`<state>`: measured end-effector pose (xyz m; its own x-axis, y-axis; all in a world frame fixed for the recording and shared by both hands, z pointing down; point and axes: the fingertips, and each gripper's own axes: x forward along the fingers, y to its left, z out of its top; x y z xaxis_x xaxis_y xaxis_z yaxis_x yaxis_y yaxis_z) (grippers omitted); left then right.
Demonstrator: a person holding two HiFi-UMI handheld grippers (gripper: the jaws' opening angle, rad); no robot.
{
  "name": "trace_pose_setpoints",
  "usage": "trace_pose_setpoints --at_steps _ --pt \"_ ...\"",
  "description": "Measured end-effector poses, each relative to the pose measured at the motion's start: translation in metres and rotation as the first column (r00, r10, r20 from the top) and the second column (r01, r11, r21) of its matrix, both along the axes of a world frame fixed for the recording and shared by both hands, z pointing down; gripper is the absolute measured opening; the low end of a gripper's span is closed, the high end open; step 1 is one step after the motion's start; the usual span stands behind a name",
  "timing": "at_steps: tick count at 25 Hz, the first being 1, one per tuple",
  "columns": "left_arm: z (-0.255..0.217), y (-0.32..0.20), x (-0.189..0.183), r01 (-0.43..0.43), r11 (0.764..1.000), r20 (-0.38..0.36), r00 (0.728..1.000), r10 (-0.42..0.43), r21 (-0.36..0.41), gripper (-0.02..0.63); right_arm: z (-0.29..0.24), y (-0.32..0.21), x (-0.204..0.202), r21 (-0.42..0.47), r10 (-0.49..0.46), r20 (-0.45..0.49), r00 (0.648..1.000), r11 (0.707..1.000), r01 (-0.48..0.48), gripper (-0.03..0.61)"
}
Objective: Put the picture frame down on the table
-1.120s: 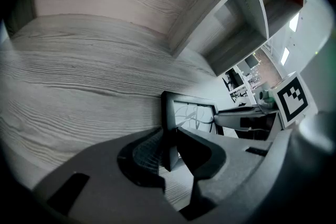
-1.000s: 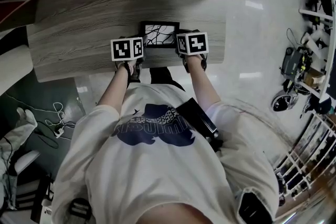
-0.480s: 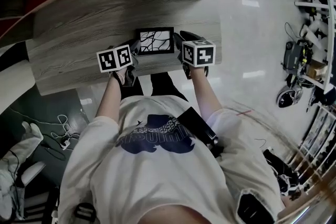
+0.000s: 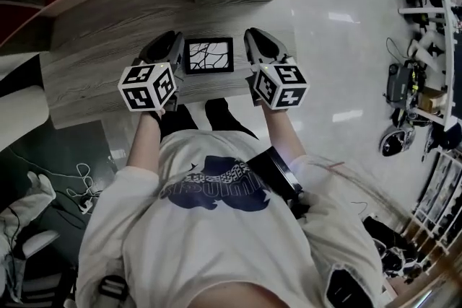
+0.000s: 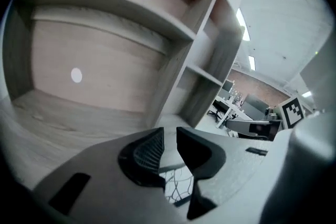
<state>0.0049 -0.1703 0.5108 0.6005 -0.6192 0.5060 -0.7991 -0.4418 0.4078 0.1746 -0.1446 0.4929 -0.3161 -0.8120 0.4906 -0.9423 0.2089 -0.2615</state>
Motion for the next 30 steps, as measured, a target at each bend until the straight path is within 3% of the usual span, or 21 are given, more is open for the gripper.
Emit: trace_pose_setpoints --at_steps 2,5,7,10,14,18,20,30 --pt "-0.031 -0.005 0.001 0.013 0.992 -0.005 1.000 -0.012 0.127 0.078 -0.032 -0.003 -0.003 0.115 -0.007 -0.029 1.000 0.993 0.010 0.017" --pt "-0.074 -0.010 -0.001 0.025 0.953 0.009 1.000 -0.030 0.303 0.076 -0.075 -0.006 -0.010 0.266 -0.015 -0.098 0.995 0.963 0.040 0.003" --pt "-0.102 -0.010 -0.003 0.035 0.911 0.025 0.998 -0.050 0.410 0.054 -0.100 -0.006 -0.012 0.339 -0.010 -0.143 0.990 0.939 0.059 0.000" --pt "-0.139 -0.010 -0.010 0.057 0.828 0.040 0.995 -0.095 0.557 0.037 -0.130 -0.006 -0.014 0.431 0.010 -0.194 0.981 0.899 0.076 0.000" --pt "-0.170 -0.010 -0.023 0.090 0.733 0.022 0.990 -0.142 0.674 0.021 -0.160 -0.006 -0.017 0.518 0.042 -0.213 0.976 0.852 0.076 0.000" --pt "-0.189 -0.011 -0.032 0.082 0.673 0.038 0.986 -0.162 0.735 0.012 -0.175 -0.007 -0.014 0.552 0.066 -0.218 0.974 0.831 0.068 0.000" --pt "-0.194 -0.013 -0.031 0.076 0.660 0.047 0.985 -0.167 0.747 0.011 -0.179 -0.008 -0.012 0.559 0.072 -0.219 0.973 0.827 0.065 0.000" --pt "-0.183 -0.014 -0.026 0.063 0.667 0.062 0.985 -0.162 0.743 0.009 -0.181 -0.008 -0.009 0.573 0.082 -0.208 0.975 0.818 0.053 -0.001"
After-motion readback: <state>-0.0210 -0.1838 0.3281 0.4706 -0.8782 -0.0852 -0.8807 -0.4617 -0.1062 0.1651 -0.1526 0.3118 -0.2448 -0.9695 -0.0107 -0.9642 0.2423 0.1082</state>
